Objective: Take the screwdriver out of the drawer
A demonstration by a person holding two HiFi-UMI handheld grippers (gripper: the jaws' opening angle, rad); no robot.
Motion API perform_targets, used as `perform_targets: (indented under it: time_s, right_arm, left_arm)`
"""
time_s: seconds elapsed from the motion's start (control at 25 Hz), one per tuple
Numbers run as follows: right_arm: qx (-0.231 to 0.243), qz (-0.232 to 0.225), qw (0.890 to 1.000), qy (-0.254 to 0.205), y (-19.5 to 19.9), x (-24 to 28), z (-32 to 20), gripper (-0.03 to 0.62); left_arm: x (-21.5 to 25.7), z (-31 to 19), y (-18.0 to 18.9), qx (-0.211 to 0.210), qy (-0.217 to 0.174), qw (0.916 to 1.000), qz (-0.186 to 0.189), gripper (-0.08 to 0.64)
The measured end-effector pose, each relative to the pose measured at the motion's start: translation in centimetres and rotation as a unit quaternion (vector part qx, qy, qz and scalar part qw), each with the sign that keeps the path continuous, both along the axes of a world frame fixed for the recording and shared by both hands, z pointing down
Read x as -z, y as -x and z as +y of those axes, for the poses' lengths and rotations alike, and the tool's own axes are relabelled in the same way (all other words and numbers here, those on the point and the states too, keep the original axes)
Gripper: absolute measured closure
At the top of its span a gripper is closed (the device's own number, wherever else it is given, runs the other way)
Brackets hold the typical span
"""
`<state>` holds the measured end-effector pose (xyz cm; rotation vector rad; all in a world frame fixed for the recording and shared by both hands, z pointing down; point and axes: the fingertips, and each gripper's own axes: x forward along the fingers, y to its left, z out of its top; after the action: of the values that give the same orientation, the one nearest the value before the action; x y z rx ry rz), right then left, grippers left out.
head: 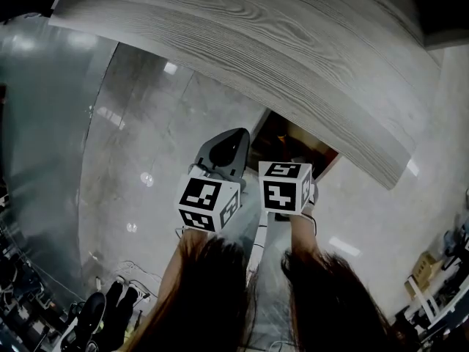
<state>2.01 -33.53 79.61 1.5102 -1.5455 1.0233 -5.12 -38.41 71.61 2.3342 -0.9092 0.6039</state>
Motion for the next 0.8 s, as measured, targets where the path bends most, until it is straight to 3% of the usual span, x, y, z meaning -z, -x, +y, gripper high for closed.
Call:
perform_targets:
  time_s: [0.8]
  right_arm:
    - [0.028,-0.028,0.999,-0.023,-1.2,4.1,2.3,0.508]
  left_arm:
    - [2.7,3.6,-1.1,0.037,-0.021,0.999,-0.012,0.543]
